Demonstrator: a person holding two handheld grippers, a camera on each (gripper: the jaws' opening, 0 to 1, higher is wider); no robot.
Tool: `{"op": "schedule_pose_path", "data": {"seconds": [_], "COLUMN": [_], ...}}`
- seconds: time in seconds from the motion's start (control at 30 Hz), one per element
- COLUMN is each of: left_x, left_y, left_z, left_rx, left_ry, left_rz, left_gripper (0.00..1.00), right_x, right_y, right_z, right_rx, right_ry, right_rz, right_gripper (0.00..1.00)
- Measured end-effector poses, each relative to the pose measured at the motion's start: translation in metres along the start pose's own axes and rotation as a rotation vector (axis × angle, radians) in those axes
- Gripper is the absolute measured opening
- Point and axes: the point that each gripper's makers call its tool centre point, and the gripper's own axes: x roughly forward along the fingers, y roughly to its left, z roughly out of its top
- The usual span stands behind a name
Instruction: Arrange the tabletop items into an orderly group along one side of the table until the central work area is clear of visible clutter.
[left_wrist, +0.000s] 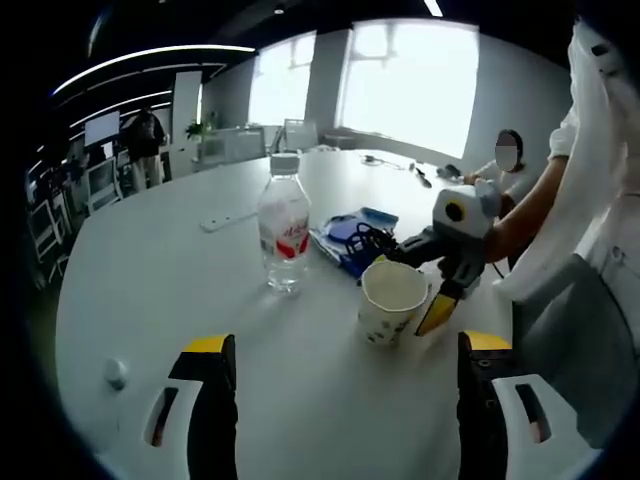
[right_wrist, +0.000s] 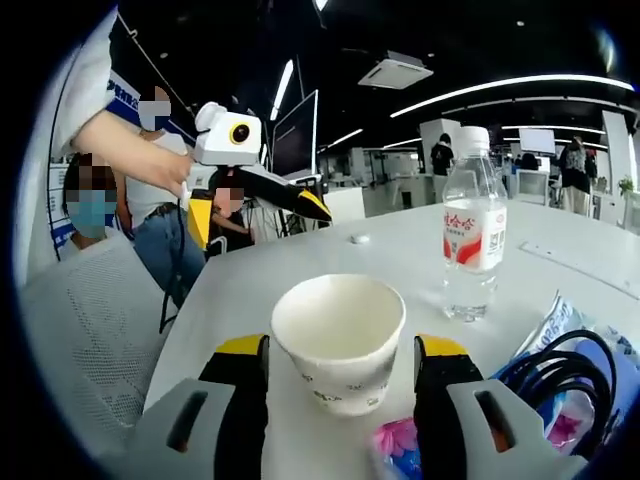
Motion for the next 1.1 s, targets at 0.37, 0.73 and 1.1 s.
{"op": "schedule_pose_path", "data": {"seconds": [0.37,0.73,1.1], "left_x": [0.005,0.007,0.013], "left_y": [-0.005,-0.006,-0.012], "left_z": [-0.002,0.004,0.008], "left_rx": [-0.004,0.003,0.009], "left_ry": [0.006,0.005,-0.004], "left_rz": [-0.014,-0.025,-0.032], "left_gripper": [0.89,0.88,0.87], "right_x": [-0.02,-0.058,-0.109], "right_y": [-0.003,-0.013,-0.029], "right_z": [0.005,0.019,0.007], "right_rx": [-0.027,-0.032,-0.036], "right_ry": [0.007,-0.035,-0.007], "right_rz": [-0.008,-0.059,-0.147], "right_gripper": [0.57,0.56,0.59]}}
